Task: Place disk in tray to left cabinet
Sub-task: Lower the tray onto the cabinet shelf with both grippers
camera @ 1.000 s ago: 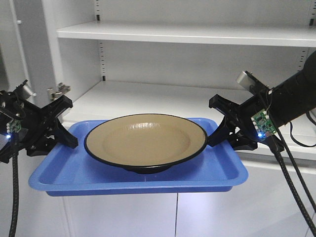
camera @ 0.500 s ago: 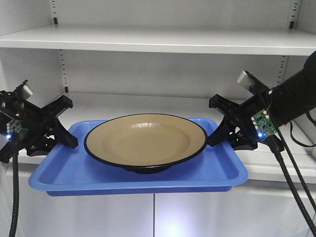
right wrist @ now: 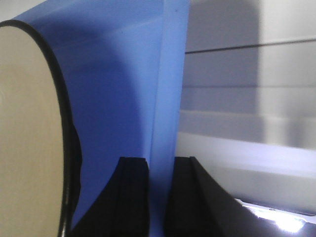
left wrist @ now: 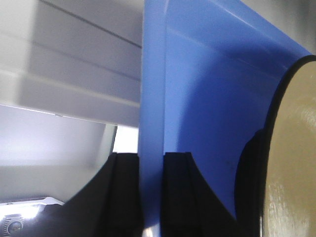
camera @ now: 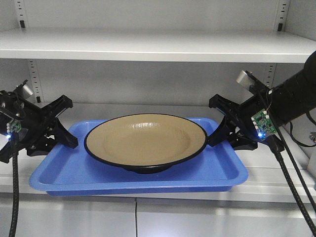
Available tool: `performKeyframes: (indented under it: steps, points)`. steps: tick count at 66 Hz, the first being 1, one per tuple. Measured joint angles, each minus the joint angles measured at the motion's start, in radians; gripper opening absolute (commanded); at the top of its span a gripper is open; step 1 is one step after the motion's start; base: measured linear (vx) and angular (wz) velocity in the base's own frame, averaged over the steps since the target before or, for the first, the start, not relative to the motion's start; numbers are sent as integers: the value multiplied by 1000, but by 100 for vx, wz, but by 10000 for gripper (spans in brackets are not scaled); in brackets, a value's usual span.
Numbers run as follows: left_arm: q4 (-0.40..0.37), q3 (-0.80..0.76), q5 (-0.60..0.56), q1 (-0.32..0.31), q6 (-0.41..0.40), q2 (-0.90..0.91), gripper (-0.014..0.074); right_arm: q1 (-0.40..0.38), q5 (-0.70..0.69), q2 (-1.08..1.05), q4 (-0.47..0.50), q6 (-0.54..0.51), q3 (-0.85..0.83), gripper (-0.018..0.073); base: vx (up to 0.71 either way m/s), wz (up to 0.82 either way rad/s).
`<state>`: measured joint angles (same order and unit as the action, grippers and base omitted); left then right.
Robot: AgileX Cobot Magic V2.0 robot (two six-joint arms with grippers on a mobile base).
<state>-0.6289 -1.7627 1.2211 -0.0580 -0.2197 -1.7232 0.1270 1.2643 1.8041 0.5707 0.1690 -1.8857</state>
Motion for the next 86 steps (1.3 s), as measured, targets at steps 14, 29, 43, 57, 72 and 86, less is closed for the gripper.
performKeyframes:
  steps: [14, 29, 43, 57, 72, 86]
  points:
    - [0, 0, 0, 0, 0, 0, 0, 0, 0, 0, 0, 0, 0, -4, 9, -9]
    - [0, 0, 0, 0, 0, 0, 0, 0, 0, 0, 0, 0, 0, -4, 4, -6]
    - [0, 0, 0, 0, 0, 0, 0, 0, 0, 0, 0, 0, 0, -4, 0, -1]
    - [0, 0, 0, 0, 0, 0, 0, 0, 0, 0, 0, 0, 0, -4, 0, 0]
    - [0, 0, 0, 0, 0, 0, 0, 0, 0, 0, 0, 0, 0, -4, 0, 0]
    - [-1, 0, -32, 0, 2, 0, 0, 0, -1, 0, -5, -18, 0, -4, 0, 0]
